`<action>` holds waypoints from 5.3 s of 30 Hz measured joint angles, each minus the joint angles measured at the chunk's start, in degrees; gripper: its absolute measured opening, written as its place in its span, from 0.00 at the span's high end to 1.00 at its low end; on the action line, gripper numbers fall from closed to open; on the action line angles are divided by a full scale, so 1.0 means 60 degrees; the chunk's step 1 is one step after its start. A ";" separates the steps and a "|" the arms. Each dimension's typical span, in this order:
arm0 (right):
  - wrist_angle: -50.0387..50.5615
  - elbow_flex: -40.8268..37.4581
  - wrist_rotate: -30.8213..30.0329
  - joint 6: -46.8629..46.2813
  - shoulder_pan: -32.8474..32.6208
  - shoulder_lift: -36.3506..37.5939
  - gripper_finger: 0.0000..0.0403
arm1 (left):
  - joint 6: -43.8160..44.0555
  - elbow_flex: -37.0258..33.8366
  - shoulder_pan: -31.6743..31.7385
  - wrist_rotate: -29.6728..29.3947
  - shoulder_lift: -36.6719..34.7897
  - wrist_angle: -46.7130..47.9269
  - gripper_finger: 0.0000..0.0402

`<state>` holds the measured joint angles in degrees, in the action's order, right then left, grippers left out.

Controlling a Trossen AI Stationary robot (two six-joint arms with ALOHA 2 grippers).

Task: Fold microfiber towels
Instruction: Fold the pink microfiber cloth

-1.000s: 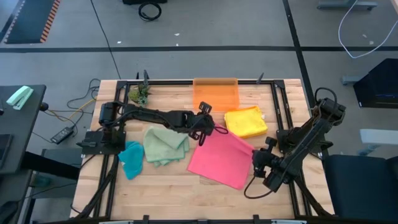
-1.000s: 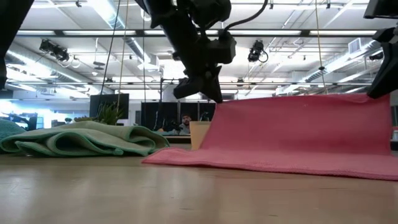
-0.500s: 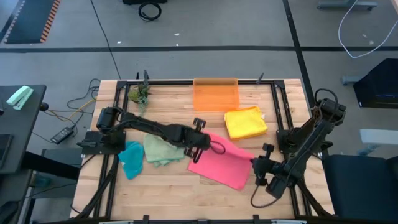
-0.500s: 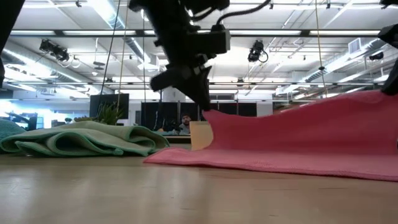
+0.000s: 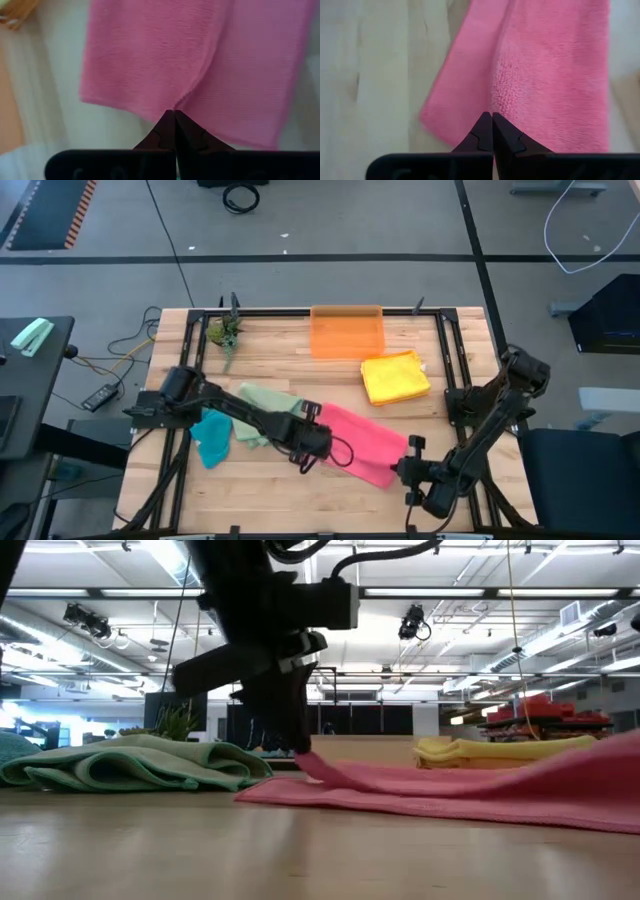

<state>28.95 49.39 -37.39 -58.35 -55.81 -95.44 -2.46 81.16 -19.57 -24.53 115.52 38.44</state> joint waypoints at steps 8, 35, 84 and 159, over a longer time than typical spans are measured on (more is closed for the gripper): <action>-0.0720 0.0000 -0.0005 0.0017 -0.0145 -0.0324 1.00 | 0.0135 -0.0002 -0.0158 -0.0045 -0.0001 0.0230 1.00; -0.2396 0.0000 0.0323 -0.0252 -0.0260 -0.1044 1.00 | 0.0809 -0.0009 -0.0832 0.0039 0.0000 0.0251 1.00; -0.2912 0.0000 0.0985 -0.0525 -0.0343 -0.0913 0.74 | 0.0885 -0.0002 -0.0761 0.0105 -0.0603 0.1390 0.66; -0.0794 0.0586 0.0154 0.3364 -0.0474 -0.0430 0.60 | -0.0659 -0.0019 -0.1910 0.1480 0.1980 -0.8670 0.52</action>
<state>24.18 52.90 -36.46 -38.17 -58.65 -98.02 -6.41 81.04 -31.03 -15.64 127.40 -13.58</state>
